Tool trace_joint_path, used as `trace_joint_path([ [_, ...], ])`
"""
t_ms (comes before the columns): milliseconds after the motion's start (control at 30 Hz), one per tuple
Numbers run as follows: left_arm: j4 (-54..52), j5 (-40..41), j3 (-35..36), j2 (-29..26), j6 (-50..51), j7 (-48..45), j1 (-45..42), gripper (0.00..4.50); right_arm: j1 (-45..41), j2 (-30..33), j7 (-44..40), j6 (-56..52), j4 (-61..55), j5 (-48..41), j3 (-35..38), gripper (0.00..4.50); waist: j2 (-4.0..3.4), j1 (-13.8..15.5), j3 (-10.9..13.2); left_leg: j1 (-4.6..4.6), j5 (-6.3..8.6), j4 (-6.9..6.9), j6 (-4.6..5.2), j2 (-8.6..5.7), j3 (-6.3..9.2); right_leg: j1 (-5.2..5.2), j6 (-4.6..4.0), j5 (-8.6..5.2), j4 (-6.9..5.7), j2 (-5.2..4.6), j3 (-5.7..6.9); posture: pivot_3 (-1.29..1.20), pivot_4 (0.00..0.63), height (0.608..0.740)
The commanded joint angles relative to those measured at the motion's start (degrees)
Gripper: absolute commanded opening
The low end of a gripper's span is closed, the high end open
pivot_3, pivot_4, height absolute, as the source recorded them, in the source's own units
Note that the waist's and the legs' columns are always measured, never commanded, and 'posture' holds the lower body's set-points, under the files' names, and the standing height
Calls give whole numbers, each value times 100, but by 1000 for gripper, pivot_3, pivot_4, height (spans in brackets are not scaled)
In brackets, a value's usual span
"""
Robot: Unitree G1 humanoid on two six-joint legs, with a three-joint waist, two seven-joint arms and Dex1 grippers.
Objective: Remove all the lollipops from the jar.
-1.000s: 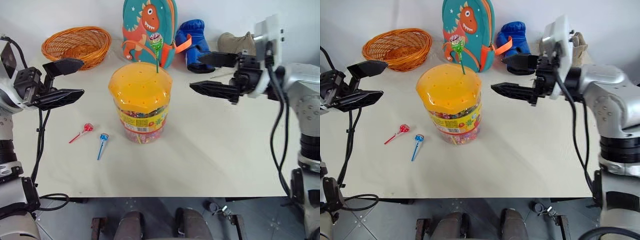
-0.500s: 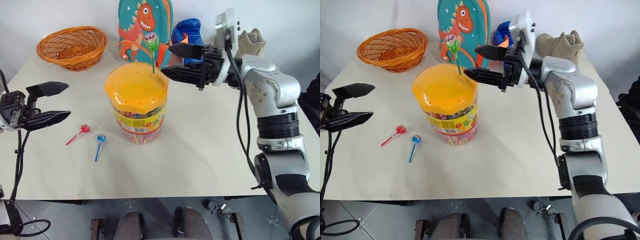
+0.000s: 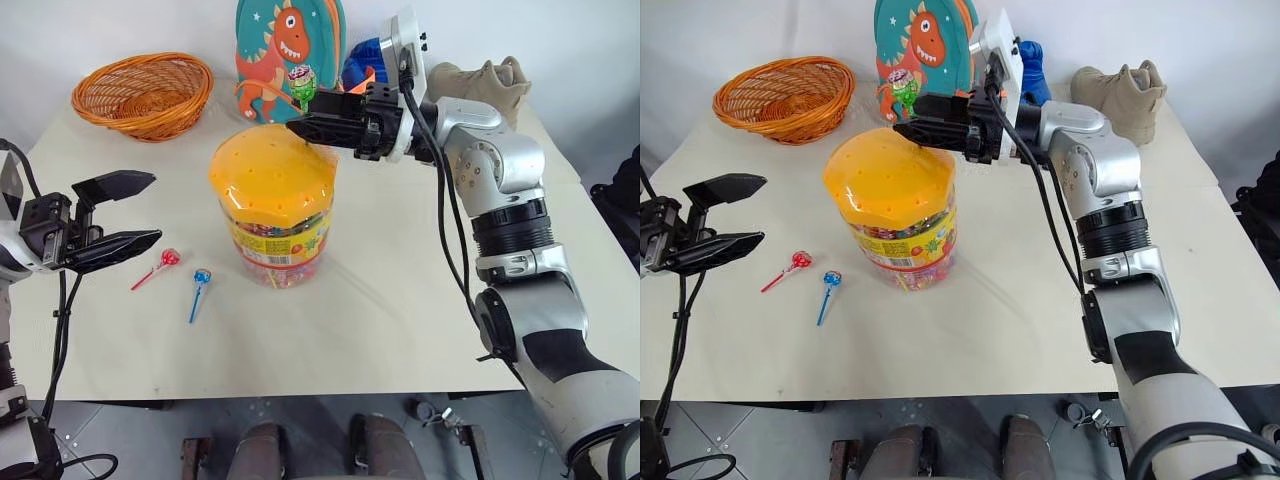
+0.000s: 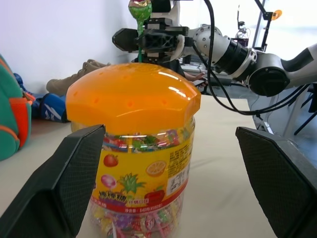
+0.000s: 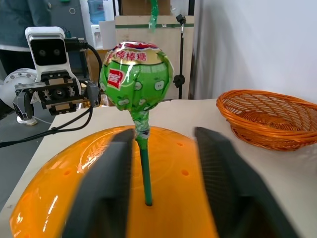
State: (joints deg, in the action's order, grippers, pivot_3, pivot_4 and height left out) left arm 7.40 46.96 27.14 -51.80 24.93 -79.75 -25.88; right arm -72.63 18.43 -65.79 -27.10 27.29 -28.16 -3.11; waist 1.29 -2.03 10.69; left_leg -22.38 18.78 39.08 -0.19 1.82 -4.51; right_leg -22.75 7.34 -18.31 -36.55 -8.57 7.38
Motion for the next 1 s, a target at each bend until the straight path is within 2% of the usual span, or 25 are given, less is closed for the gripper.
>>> trace_joint_path([
  [33,-133,117,128,-13,7,20,-17,4500,-275,-16,-35,84,-226,-101,236,313,-1,-3,1,0,0,0,0,0,0,0,0,0,0,0,0,0,150,740],
  [67,-133,117,119,-14,12,24,-21,4500,-293,-20,-31,78,-243,-113,257,29,-1,-4,1,0,0,0,0,0,0,0,0,0,0,0,1,0,150,740],
  [333,-106,101,-141,23,57,-81,-220,4500,-611,-16,107,-121,-622,-371,550,29,-3,-4,2,0,0,-1,0,0,0,0,0,0,0,0,0,0,150,740],
  [467,-153,96,-262,17,132,-95,-272,4500,-745,376,494,-666,-1161,-517,793,29,-3,19,2,-1,0,-1,0,0,1,0,0,0,0,0,0,0,150,740],
  [567,-197,88,-305,-23,170,-164,-235,4500,-459,925,639,-1249,-1720,-614,886,29,-3,46,2,-2,0,-1,0,-2,3,0,0,0,2,-1,0,0,150,740],
  [700,-226,41,-331,-24,111,-309,-168,4500,342,2013,738,-2446,-2637,-909,1071,29,-2,62,2,-3,1,-2,0,-3,5,3,0,0,4,-1,2,0,150,740],
  [800,-366,31,-341,-52,97,-424,-33,4500,1365,2729,1027,-3260,-3288,-1106,1428,29,-4,58,3,-2,1,-4,1,-3,0,3,0,0,8,-1,1,0,150,740],
  [900,-453,49,-327,-46,112,-429,33,4500,1958,2986,1232,-3581,-3651,-1244,1592,29,-11,28,7,-1,1,-10,1,-1,-9,1,0,0,11,0,-5,0,150,740],
  [1000,-699,112,-360,9,143,-501,222,4500,3025,3060,1531,-3952,-4071,-1353,1858,29,-13,43,8,13,1,-20,0,4,-21,-2,0,0,8,3,-18,0,150,740],
])
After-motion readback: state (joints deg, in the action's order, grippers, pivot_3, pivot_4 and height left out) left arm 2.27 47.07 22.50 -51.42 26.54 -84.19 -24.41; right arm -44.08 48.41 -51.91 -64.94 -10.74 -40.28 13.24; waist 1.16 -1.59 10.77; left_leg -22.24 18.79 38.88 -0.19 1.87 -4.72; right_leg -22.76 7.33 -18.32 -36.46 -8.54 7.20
